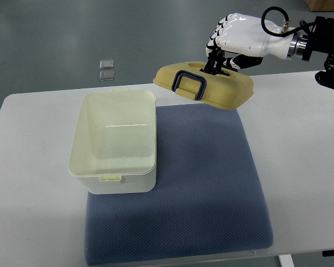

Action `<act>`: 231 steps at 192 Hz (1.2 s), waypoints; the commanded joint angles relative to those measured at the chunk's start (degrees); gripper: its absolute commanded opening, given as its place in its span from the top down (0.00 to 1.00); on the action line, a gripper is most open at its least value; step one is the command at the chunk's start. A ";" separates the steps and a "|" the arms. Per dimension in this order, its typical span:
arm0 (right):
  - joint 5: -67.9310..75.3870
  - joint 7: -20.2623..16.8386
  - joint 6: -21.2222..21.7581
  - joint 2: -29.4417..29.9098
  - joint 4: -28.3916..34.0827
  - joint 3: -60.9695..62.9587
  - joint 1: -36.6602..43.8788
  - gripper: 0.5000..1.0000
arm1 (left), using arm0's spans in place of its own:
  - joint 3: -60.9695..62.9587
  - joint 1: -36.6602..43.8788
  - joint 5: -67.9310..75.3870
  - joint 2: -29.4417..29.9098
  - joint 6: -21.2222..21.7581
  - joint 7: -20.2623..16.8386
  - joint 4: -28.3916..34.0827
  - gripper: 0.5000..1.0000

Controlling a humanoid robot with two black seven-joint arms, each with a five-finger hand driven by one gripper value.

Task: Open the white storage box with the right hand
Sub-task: 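Lower the lid onto the mat beside the box and release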

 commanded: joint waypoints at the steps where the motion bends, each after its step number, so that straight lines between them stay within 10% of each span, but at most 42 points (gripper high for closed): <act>1: -0.76 0.00 -1.48 -0.90 0.03 1.45 -2.96 1.00 | 0.00 -0.03 0.00 0.00 0.00 0.00 0.00 0.00; 140: -5.68 0.00 -2.99 3.23 0.56 1.54 -12.46 1.00 | 0.00 0.06 0.00 0.00 0.00 0.00 0.00 0.00; 179: -5.68 0.00 -2.99 5.07 0.56 0.93 -13.77 0.46 | 0.00 -0.03 0.00 0.00 0.00 0.00 0.00 0.00; 231: -5.68 0.00 -2.99 4.81 0.65 0.57 -12.54 0.21 | 0.00 -0.03 0.00 0.00 0.00 0.00 0.00 0.00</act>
